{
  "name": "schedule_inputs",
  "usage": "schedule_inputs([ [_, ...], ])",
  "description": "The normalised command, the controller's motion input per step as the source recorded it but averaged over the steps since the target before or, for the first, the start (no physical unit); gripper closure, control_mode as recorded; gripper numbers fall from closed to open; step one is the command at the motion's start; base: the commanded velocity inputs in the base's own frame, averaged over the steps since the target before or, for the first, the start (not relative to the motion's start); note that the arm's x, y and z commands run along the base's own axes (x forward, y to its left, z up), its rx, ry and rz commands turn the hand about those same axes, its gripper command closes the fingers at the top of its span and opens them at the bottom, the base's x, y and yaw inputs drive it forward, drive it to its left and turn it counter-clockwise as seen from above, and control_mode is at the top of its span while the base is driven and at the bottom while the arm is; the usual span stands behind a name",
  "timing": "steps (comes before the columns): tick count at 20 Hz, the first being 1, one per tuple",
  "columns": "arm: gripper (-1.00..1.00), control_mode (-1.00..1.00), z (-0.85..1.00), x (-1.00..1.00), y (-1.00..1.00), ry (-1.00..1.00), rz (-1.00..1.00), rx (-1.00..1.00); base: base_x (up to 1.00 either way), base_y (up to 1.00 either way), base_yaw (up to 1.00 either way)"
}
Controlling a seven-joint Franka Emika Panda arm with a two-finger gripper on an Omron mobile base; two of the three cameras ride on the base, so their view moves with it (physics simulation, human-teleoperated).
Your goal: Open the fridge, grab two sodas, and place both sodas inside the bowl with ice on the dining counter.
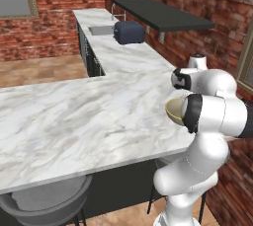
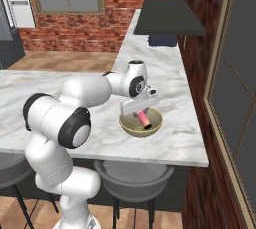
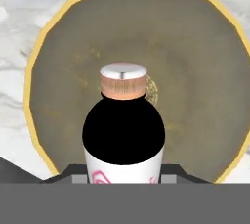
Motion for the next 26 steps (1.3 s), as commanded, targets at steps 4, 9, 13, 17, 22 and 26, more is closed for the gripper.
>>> schedule_inputs([
  [4, 1.00, -1.00, -0.25, 0.30, 0.09, 0.08, 0.15, 0.00, 0.00, 0.00, 0.00],
  [9, 1.00, -1.00, -0.28, 0.31, 0.03, 0.06, 0.15, 0.00, 0.00, 0.00, 0.00],
  [13, 1.00, -1.00, -0.28, 0.21, 0.00, 0.01, 0.16, 0.00, 0.00, 0.00, 0.00],
  [17, 1.00, -1.00, -0.29, 0.12, 0.00, 0.00, 0.16, 0.00, 0.00, 0.00, 0.00],
  [22, 1.00, -1.00, -0.31, 0.04, 0.00, 0.01, 0.16, 0.00, 0.00, 0.00, 0.00],
  [26, -1.00, -1.00, -0.25, 0.00, 0.01, 0.04, 0.10, 0.00, 0.00, 0.00, 0.00],
])
